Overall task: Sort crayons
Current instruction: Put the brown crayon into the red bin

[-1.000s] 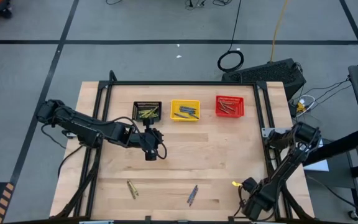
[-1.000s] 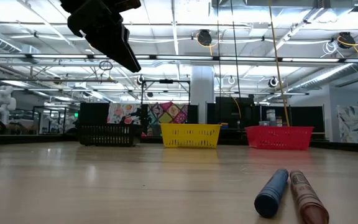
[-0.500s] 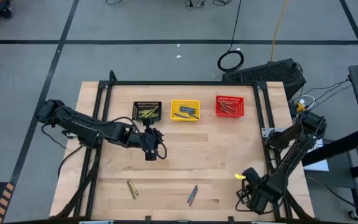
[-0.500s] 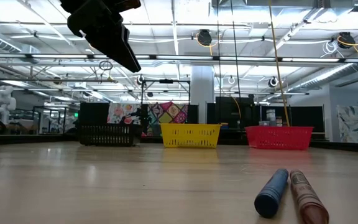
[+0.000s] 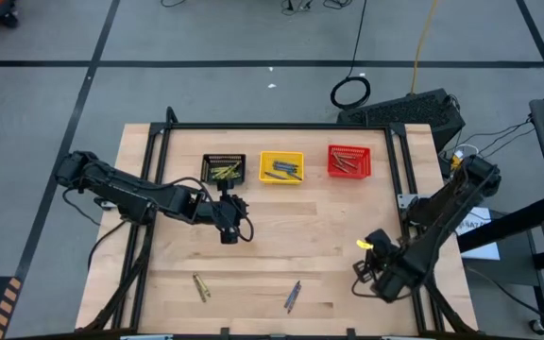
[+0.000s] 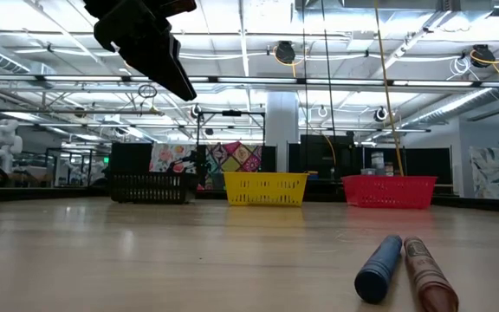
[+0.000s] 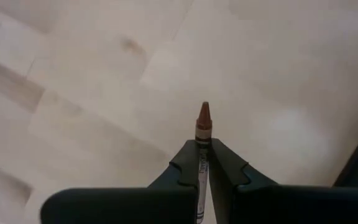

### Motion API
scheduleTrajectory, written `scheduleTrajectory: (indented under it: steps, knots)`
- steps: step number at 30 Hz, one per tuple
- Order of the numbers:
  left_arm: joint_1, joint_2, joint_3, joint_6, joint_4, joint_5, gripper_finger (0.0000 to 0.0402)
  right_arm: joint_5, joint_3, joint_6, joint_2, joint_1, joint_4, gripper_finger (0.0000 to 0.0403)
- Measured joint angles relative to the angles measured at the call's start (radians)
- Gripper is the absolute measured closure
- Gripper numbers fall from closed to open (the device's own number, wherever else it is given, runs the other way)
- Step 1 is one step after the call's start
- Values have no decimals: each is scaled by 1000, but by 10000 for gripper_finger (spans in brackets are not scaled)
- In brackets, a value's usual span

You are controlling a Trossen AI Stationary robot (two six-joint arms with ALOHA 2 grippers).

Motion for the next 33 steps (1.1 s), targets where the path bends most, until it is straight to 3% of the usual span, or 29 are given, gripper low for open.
scheduleTrajectory:
  steps: [7, 18, 33]
  knots:
    - [0, 0, 0, 0, 0, 0, 299, 30, 0, -74, -18, -105, -121, 402]
    - [0, 0, 0, -3, 0, 0, 299, 196, 1, -278, -113, -309, -224, 402]
    - [0, 0, 0, -73, 1, -3, 299, 313, 1, -729, -241, -666, -206, 403]
